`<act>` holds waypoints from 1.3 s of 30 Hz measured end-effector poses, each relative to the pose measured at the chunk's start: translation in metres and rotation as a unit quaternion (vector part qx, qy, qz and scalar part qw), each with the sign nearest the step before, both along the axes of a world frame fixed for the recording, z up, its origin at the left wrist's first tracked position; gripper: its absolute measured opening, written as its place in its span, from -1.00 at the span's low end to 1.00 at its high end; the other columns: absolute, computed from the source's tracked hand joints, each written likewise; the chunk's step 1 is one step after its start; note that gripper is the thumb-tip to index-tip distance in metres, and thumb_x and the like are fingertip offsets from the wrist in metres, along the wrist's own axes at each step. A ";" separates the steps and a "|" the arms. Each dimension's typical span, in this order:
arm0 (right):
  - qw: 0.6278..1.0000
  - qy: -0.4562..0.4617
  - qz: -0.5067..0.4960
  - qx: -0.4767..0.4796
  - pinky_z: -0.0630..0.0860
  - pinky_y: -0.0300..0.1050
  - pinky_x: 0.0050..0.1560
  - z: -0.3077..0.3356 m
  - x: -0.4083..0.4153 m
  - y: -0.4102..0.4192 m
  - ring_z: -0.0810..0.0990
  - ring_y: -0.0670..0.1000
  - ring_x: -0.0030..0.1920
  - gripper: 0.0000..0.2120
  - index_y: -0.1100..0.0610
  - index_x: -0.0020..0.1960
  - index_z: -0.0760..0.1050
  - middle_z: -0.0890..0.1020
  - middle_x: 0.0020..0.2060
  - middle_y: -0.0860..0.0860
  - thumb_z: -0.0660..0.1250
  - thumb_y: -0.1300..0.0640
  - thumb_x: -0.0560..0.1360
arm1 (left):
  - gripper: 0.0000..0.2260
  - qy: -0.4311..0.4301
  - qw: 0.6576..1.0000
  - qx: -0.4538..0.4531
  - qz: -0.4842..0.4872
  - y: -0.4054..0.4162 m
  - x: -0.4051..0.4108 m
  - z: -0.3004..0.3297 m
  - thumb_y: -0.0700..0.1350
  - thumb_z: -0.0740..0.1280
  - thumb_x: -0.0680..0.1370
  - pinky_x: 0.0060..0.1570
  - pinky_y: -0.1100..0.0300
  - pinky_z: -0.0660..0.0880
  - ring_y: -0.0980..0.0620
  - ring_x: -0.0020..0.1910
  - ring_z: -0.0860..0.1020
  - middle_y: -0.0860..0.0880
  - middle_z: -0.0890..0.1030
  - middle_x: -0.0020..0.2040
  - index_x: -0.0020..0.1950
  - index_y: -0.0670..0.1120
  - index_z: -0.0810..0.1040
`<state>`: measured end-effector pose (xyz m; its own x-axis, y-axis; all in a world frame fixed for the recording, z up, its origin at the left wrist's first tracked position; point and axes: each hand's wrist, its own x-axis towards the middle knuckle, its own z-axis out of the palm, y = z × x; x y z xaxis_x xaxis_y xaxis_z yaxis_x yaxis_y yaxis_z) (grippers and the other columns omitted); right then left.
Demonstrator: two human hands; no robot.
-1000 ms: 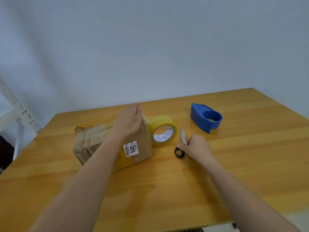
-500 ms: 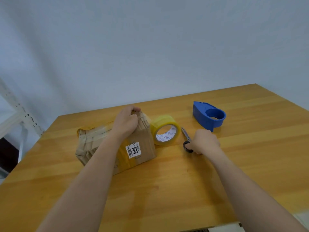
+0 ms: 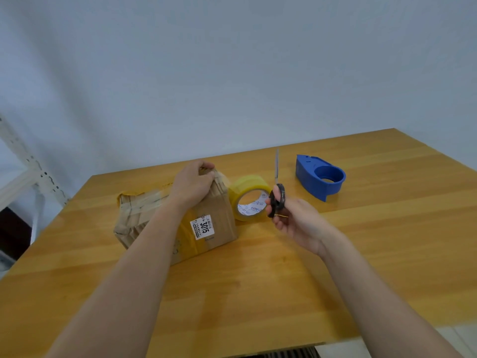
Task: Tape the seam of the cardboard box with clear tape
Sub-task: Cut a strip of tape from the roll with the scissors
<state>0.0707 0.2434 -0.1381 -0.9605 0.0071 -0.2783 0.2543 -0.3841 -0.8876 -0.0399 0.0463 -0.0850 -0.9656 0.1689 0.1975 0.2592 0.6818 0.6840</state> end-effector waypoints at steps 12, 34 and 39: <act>0.996 -0.014 0.054 -0.064 0.26 -0.33 -0.56 -0.010 0.011 -0.006 0.41 -0.11 -0.52 -0.60 0.08 -0.22 0.43 0.48 -0.45 -0.01 0.47 -0.21 0.29 | -0.76 0.008 1.000 -0.009 -0.002 -0.001 0.000 0.000 -0.11 0.22 0.59 0.03 0.19 0.36 0.03 0.13 0.46 -0.02 0.53 0.22 0.24 -0.05 0.52; 0.960 -0.067 0.253 -0.097 0.25 -0.34 -0.47 -0.036 0.003 -0.020 0.33 -0.10 -0.48 -0.43 0.15 -0.28 0.47 0.46 -0.40 -0.01 0.44 -0.38 0.21 | -0.61 0.014 0.991 -0.131 -0.032 0.004 -0.006 -0.007 0.07 0.12 0.61 0.39 -0.03 0.27 -0.05 0.40 0.33 -0.07 0.40 0.39 0.40 -0.01 0.40; 0.958 -0.057 0.258 -0.113 0.26 -0.34 -0.46 -0.034 -0.012 -0.027 0.34 -0.11 -0.48 -0.37 0.14 -0.26 0.47 0.46 -0.39 -0.02 0.40 -0.45 0.17 | -0.62 0.024 0.989 -0.143 -0.026 0.007 -0.004 -0.006 0.05 0.11 0.62 0.36 0.01 0.27 -0.06 0.40 0.31 -0.07 0.39 0.39 0.41 -0.01 0.39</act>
